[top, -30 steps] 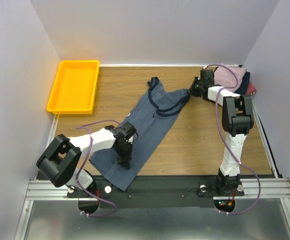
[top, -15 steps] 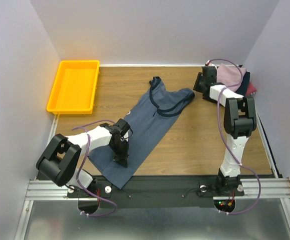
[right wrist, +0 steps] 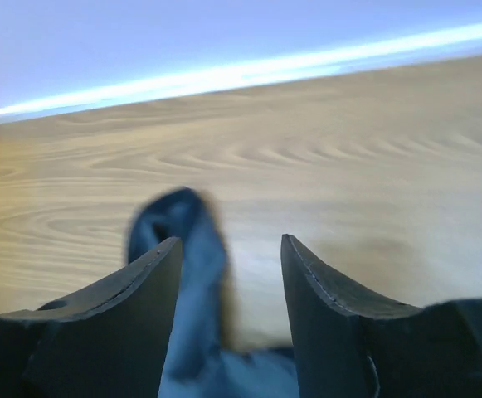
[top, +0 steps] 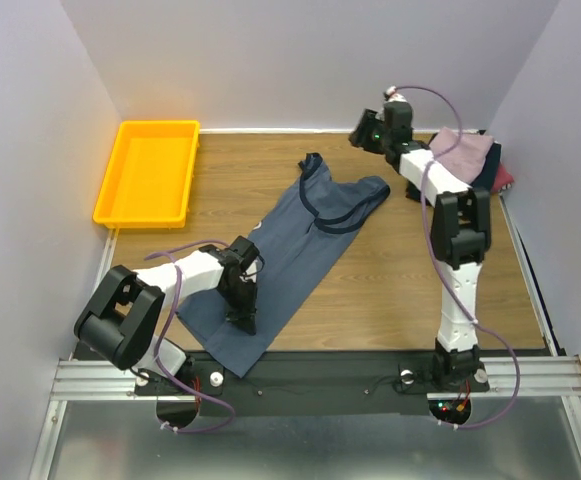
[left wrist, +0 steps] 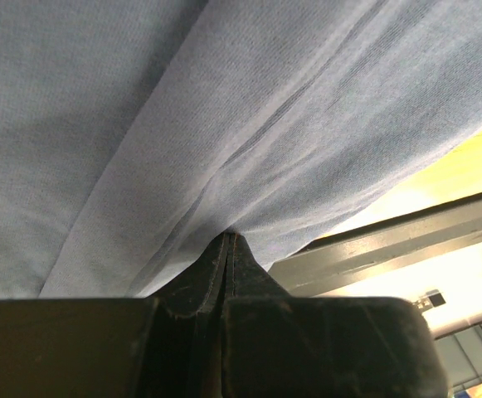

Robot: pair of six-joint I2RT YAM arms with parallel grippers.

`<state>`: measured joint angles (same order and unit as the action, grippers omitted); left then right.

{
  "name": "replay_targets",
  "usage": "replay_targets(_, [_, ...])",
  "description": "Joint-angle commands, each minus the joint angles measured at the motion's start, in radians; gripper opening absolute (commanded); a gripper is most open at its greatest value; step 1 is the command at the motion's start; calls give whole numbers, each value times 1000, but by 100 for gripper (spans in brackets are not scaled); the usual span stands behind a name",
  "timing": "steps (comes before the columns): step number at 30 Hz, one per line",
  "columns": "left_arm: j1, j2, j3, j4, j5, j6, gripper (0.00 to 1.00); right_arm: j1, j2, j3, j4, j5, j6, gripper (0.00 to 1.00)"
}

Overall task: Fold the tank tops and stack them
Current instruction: Fold the tank top

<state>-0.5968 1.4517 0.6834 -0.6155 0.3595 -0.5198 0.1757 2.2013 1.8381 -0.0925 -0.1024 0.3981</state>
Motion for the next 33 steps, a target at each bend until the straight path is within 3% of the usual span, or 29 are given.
replay_targets(1, [6, 22, -5, -13, -80, 41, 0, 67, 152, 178, 11, -91, 42, 61])
replay_targets(6, [8, 24, 1, -12, -74, 50, 0, 120, 302, 355, 11, -60, 12, 79])
replay_targets(12, [11, 19, 10, -10, -73, 53, 0, 131, 459, 512, 11, -60, 67, 82])
replay_targets(15, [15, 16, 13, -10, -71, 52, 0, 134, 465, 506, 11, -45, 71, 70])
replay_targets(17, [15, 18, 15, -10, -74, 53, 0, 136, 459, 487, 14, -30, 73, 58])
replay_targets(19, [15, 18, 15, -9, -76, 55, 0, 137, 437, 455, 17, -11, 70, 38])
replay_targets(23, [15, 18, 8, -3, -77, 50, 0, 137, 362, 354, 66, 9, 61, 17])
replay_targets(25, [17, 18, 4, 0, -74, 47, 0, 139, 287, 282, 111, 32, 59, 10])
replay_targets(33, [17, 21, 19, 10, -63, 47, 0, 146, 5, -150, 427, 96, 94, 6])
